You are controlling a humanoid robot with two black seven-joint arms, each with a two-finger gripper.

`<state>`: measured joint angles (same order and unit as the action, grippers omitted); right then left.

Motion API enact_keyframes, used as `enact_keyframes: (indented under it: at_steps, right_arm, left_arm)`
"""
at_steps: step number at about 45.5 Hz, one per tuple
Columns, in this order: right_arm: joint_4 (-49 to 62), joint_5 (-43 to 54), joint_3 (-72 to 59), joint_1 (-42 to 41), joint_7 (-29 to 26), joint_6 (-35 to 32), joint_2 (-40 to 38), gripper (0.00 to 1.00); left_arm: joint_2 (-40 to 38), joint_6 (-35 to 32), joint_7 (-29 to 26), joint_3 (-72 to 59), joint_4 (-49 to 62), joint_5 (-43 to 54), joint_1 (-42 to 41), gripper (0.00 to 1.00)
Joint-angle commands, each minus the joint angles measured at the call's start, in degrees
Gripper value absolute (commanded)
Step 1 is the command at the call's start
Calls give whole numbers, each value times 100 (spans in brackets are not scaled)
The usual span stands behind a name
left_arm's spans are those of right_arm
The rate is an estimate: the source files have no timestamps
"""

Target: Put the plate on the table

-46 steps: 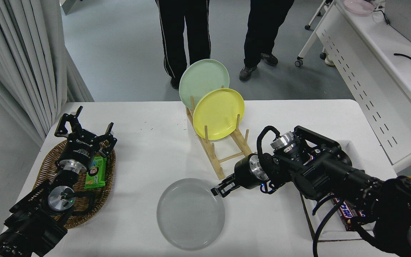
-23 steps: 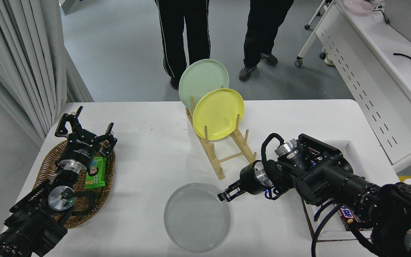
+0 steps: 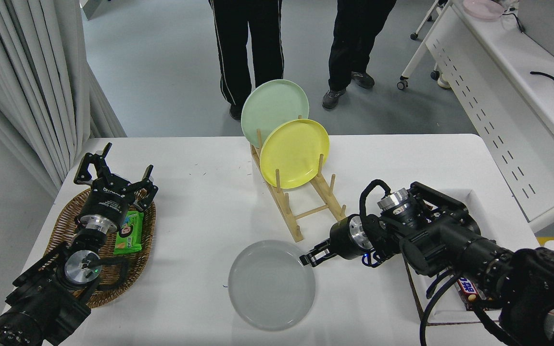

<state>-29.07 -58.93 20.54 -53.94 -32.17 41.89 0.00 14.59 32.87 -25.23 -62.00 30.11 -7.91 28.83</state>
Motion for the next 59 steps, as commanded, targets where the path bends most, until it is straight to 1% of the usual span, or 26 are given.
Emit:
enact_keyframes:
  at_steps: [1, 32, 33, 34, 35, 38, 40, 42, 45, 47, 52, 59]
  right_arm:
    - [95, 31, -6, -2, 0, -75, 0, 0]
    - [7, 22, -33, 42, 9, -84, 0, 0]
    - [7, 22, -41, 51, 9, -93, 0, 8]
    - [7, 22, -42, 59, 9, -110, 0, 19]
    - [-2, 13, -42, 60, 9, -119, 0, 27]
    - [-37, 13, -42, 60, 9, -119, 0, 28]
    - [-37, 13, -42, 60, 9, -128, 0, 32]
    - [-37, 13, -42, 60, 9, -146, 0, 44]
    - [-54, 13, -42, 60, 9, -216, 0, 56]
    - [-107, 13, -59, 60, 9, -268, 0, 67]
    - [-353, 66, -86, 51, 9, -365, 0, 99]
    - [-1029, -5, -94, -28, 0, -313, 0, 99]
  left_arm:
    - [0, 0, 0, -5, 4, 0, 0, 100]
    - [0, 0, 0, 3, -5, 0, 0, 100]
    - [0, 0, 0, 3, 4, 0, 0, 100]
    - [0, 0, 0, 3, -5, 0, 0, 100]
    - [0, 0, 0, 3, 4, 0, 0, 100]
    - [0, 0, 0, 3, -5, 0, 0, 100]
    - [0, 0, 0, 3, -5, 0, 0, 100]
    - [0, 0, 0, 3, -5, 0, 0, 100]
    - [0, 0, 0, -5, -5, 0, 0, 100]
    - [0, 0, 0, 3, -5, 0, 0, 100]
    - [0, 0, 0, 3, -5, 0, 0, 100]
    - [0, 0, 0, -5, -5, 0, 0, 100]
